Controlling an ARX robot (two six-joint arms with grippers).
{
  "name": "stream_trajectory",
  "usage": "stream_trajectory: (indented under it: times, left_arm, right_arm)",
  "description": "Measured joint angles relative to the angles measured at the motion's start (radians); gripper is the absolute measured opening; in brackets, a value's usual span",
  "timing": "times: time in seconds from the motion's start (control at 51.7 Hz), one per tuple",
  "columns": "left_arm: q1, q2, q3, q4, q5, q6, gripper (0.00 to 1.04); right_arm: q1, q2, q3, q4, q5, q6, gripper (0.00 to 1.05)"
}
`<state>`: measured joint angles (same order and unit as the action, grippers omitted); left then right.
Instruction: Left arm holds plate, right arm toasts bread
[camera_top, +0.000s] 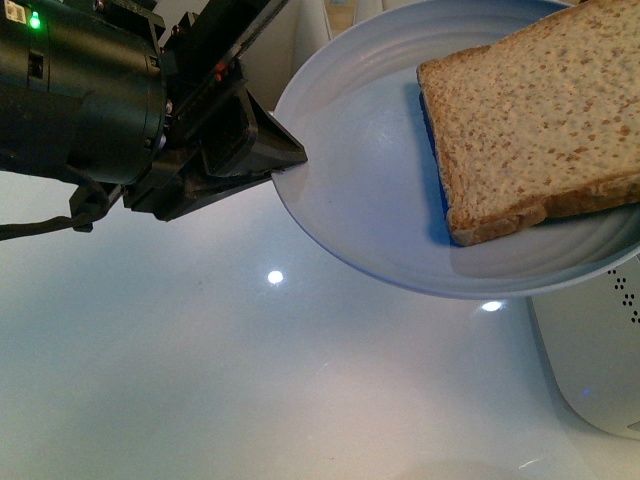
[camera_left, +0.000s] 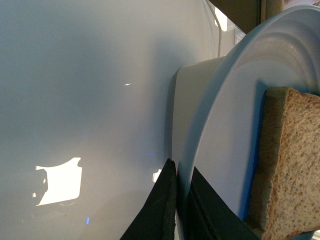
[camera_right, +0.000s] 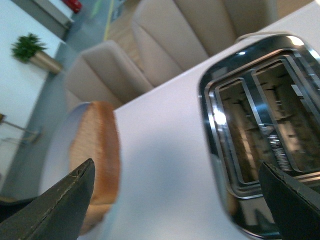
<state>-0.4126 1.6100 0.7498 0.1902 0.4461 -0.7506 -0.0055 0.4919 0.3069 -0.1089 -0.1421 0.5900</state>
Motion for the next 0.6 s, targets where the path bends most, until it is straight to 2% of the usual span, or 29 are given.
stream_trajectory:
  times: [0.097, 0.329, 0.6]
  left_arm:
    - [0.0, 0.0, 0.0, 0.0, -0.001, 0.0, 0.03]
    - [0.0, 0.0, 0.0, 0.0, 0.0, 0.0, 0.03]
    - [0.0, 0.0, 0.0, 0.0, 0.0, 0.0, 0.03]
  right_arm:
    - [0.034, 0.046, 0.016, 0.058, -0.038, 0.081, 0.96]
    - [0.18, 0.207, 0.021, 0.172, -0.037, 0.165, 0.96]
    - [0.222, 0.325, 0.021, 0.255, -0.032, 0.178, 0.96]
